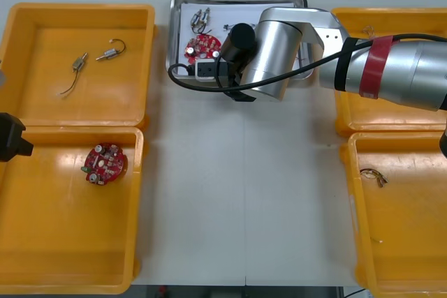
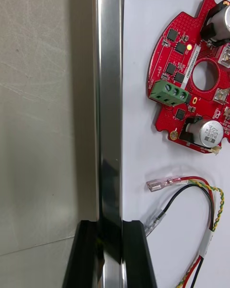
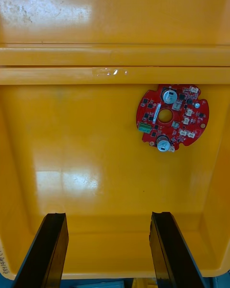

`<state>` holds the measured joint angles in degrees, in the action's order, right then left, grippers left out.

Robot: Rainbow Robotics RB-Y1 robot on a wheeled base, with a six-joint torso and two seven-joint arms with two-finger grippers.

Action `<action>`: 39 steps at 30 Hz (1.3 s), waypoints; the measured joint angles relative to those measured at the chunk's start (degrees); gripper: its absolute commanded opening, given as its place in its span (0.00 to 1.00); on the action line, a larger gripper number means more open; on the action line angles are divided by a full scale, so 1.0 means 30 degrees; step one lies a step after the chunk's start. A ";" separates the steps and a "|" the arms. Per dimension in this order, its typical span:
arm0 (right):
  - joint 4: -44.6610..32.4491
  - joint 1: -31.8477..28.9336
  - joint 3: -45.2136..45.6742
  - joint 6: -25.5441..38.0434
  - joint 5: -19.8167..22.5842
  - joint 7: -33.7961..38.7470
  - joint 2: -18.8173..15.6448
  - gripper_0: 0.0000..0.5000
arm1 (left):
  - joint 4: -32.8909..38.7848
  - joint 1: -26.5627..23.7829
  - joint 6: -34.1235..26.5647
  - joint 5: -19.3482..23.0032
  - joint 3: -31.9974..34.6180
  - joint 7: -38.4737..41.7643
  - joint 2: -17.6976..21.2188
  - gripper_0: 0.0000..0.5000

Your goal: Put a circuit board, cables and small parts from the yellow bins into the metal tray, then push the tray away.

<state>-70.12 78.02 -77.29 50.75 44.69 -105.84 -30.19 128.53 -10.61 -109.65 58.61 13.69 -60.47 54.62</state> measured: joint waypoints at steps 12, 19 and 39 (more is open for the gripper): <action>0.0094 0.0004 0.0239 0.0275 0.0937 0.0000 0.0000 1.00 | 0.0000 0.0000 0.0000 0.0000 0.0000 0.0000 0.0000 1.00; -0.0750 0.0005 0.2098 0.3285 0.2643 -0.0002 -0.0073 1.00 | 0.0000 0.0000 0.0000 0.0000 0.0000 0.0000 0.0000 1.00; -1.2635 -0.0833 0.5598 1.0021 0.6168 0.0883 -0.4261 1.00 | 0.0017 0.0007 0.0000 -0.0007 0.0001 0.0000 0.0000 1.00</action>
<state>-108.02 75.53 -60.50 80.81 63.19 -103.19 -42.97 128.58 -10.59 -109.65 58.59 13.70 -60.47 54.62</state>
